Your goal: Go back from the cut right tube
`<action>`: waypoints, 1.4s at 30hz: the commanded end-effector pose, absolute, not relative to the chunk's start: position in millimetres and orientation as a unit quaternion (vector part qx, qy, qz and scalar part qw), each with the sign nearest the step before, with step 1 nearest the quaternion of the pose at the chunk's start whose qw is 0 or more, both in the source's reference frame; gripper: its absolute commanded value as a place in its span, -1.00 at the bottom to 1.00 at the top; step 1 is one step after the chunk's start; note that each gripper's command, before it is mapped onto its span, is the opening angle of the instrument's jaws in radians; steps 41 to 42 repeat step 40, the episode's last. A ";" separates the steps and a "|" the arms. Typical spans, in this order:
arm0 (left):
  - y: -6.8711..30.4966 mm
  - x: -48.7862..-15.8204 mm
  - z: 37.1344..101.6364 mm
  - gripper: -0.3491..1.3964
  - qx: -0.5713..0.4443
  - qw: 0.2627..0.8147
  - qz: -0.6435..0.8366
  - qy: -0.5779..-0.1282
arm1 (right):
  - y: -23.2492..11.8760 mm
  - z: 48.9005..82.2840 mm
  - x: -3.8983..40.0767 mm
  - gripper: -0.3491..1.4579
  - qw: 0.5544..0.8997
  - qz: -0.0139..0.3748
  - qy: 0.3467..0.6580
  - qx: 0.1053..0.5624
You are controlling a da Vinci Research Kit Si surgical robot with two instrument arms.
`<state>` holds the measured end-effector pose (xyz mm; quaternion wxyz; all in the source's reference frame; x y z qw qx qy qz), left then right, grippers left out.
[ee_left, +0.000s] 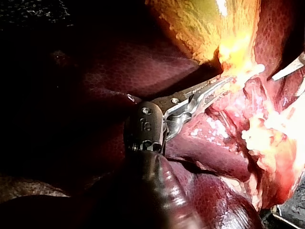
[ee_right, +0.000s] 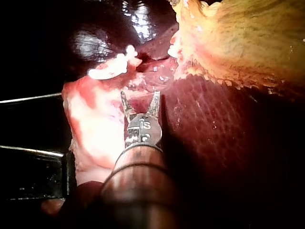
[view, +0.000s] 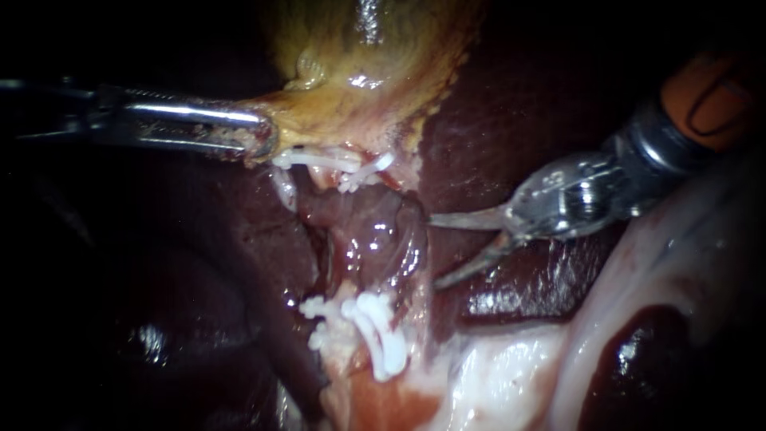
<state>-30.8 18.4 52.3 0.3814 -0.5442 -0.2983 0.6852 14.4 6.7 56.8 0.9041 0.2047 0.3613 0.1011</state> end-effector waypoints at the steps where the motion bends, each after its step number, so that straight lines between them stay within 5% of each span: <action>1: 18.4 -30.8 52.3 -1.00 -0.544 0.381 0.685 -0.298 | 6.6 56.7 13.9 0.97 0.904 0.105 0.362 0.201; 14: 17.8 -31.8 53.4 -1.00 -0.543 0.381 0.688 -0.294 | 6.5 56.3 11.3 0.97 0.909 0.146 0.351 0.174; 42: 16.6 -35.3 57.2 -1.00 -0.542 0.387 0.687 -0.291 | 6.4 56.1 11.5 0.97 0.907 0.155 0.349 0.176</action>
